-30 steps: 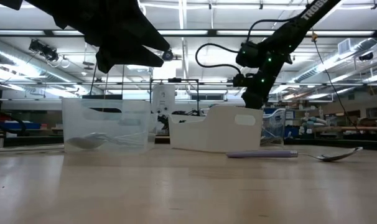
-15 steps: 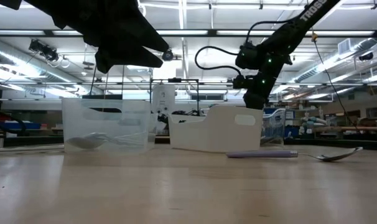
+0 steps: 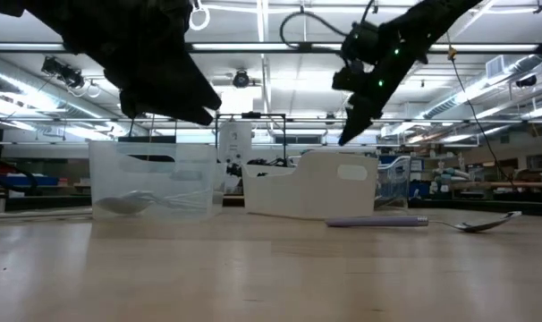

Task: Sort silverware by color (type)
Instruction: Put the white-green patterned spoon into the bottom transparent bin

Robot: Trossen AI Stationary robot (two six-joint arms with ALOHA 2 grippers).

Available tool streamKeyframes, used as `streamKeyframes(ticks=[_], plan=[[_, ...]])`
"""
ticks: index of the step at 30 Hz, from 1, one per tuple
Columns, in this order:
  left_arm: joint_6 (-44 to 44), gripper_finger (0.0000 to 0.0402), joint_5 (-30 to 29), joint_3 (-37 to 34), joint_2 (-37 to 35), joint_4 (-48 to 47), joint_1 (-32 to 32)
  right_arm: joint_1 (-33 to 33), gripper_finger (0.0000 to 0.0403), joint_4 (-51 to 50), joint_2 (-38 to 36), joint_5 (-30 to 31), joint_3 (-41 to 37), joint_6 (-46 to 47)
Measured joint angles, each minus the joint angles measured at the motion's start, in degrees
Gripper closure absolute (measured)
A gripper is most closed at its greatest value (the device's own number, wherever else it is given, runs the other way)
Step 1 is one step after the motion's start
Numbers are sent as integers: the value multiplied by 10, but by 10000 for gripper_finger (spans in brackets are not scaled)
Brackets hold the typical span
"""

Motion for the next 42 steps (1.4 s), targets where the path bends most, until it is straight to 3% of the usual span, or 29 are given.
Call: streamKeyframes(ticks=[9,12,17,26,34,42], plan=[[8,214,0,1,-52,-11,13,84,278,-20,-45,-78,0,88],[1,214,17,2,-81,-59,9,116,281,-31,-48,-111,0,122],[-61,214,100,2,-115,-157,8,171,283,-43,-44,-118,-2,149],[-171,214,303,2,-123,-275,2,251,283,-11,-44,-116,-30,178],[-320,214,315,2,-123,-424,-21,305,283,66,-44,-61,-68,177],[-401,214,315,2,-121,-473,-27,337,283,128,-44,-60,-93,198]])
